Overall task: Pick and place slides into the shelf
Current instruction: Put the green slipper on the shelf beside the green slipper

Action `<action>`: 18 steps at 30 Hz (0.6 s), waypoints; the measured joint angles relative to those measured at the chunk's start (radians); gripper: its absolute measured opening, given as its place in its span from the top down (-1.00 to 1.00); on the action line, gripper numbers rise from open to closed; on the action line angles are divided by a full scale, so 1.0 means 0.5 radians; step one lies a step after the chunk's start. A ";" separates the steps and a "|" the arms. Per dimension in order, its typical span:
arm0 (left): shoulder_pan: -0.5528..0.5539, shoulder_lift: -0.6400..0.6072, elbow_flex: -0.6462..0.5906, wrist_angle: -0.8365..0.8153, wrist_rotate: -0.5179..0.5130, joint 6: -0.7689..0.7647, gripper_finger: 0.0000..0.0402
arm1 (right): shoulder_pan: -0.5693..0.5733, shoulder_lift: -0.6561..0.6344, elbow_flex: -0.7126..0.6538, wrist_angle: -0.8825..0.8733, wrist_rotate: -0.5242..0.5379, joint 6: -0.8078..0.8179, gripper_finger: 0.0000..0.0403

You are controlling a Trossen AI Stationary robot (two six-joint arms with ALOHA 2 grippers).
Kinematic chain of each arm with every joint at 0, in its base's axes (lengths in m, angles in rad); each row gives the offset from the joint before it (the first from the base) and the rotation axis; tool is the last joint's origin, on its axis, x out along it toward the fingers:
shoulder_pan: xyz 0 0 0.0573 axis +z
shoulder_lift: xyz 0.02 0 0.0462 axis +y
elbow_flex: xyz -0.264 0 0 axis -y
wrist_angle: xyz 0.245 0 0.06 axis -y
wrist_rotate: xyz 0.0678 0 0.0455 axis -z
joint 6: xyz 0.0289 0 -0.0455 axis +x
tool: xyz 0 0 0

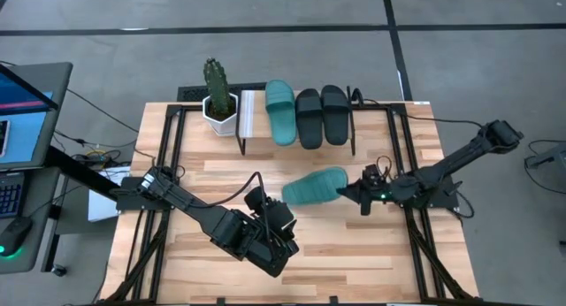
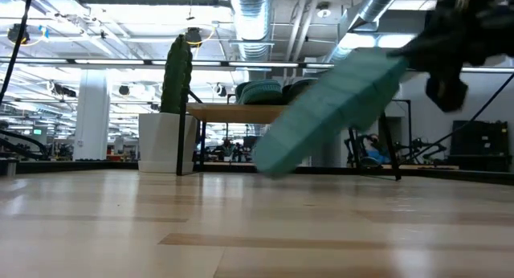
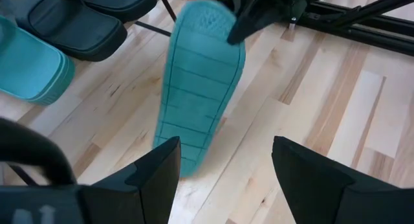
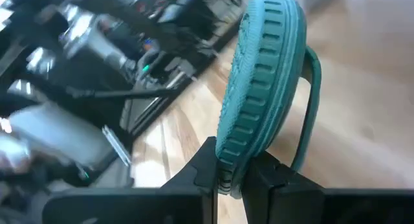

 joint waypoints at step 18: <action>0.000 0.000 0.000 -0.023 -0.002 0.004 -0.15 | 0.366 0.101 1.050 -2.058 0.084 -0.812 0.85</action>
